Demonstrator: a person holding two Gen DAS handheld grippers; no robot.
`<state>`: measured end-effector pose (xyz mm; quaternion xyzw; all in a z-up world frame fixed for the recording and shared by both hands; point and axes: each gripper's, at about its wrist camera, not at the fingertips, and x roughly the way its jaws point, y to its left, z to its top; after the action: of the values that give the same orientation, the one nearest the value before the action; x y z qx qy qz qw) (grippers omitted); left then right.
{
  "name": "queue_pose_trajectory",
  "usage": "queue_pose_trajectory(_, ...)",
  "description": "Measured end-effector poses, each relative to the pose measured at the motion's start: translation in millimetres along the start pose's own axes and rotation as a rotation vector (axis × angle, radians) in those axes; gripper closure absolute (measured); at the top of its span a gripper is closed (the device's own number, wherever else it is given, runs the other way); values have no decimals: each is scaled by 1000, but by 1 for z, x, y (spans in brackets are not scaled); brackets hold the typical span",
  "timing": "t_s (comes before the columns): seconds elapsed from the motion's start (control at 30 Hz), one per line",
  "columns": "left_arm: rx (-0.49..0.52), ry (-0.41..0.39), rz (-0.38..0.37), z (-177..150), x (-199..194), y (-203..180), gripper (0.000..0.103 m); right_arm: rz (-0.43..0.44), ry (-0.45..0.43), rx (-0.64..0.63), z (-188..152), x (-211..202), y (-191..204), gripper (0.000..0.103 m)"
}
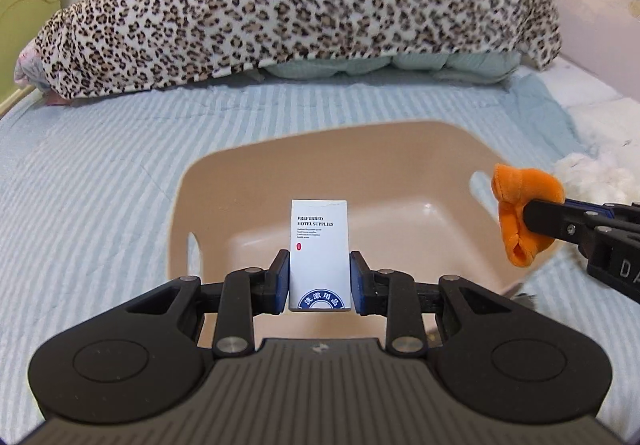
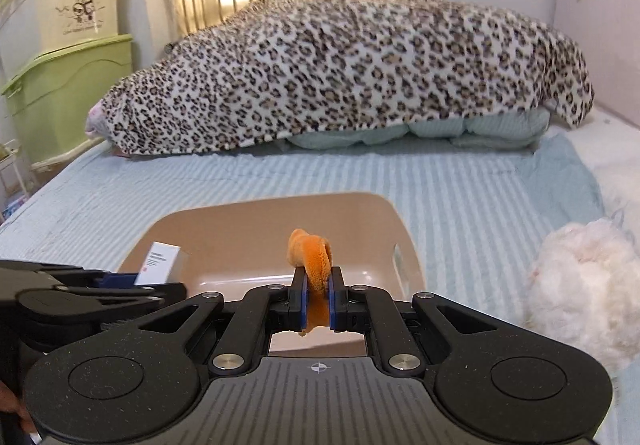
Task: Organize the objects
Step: 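Carry both items over the basket and open both tools to drop them, then grasp the black cube box with the left tool while the right tool grasps the green herb bag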
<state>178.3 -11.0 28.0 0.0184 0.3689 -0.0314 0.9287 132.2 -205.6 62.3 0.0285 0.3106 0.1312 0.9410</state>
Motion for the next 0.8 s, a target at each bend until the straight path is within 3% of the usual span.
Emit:
queue_pose_trajectory(0.2, -4, 97, 8, -7, 34, 4, 71, -18, 115, 30, -6, 36, -2, 93)
queue_pose_trajectory(0.3, 13, 110, 21, -9, 37, 3, 70, -27, 150, 17, -11, 43, 2, 91)
queue_pose_trajectory(0.33, 12, 107, 25, -9, 35, 3, 70, -37, 145, 3, -13, 42, 4, 86)
queue_pose_trajectory(0.4, 7, 96, 26, -8, 27, 5, 64, -46, 118, -17, -14, 34, 7, 66)
queue_pose_trajectory(0.43, 3, 94, 23, -7, 22, 6, 47, -42, 104, -20, -15, 30, 7, 62)
queue_pose_trajectory(0.5, -9, 78, 12, -5, 9, 9, 29, -35, 84, -20, -14, 19, 5, 43)
queue_pose_trajectory(0.57, -4, 54, 5, -4, -8, 10, 28, -19, 70, -25, -15, 4, 3, 26)
queue_pose_trajectory(0.7, 1, 24, -4, -7, -36, 12, 13, -25, 44, -54, -15, -23, -3, 10)
queue_pose_trajectory(0.8, 12, 38, -6, -15, -48, 13, 11, -16, 69, -38, -17, -35, -15, 4)
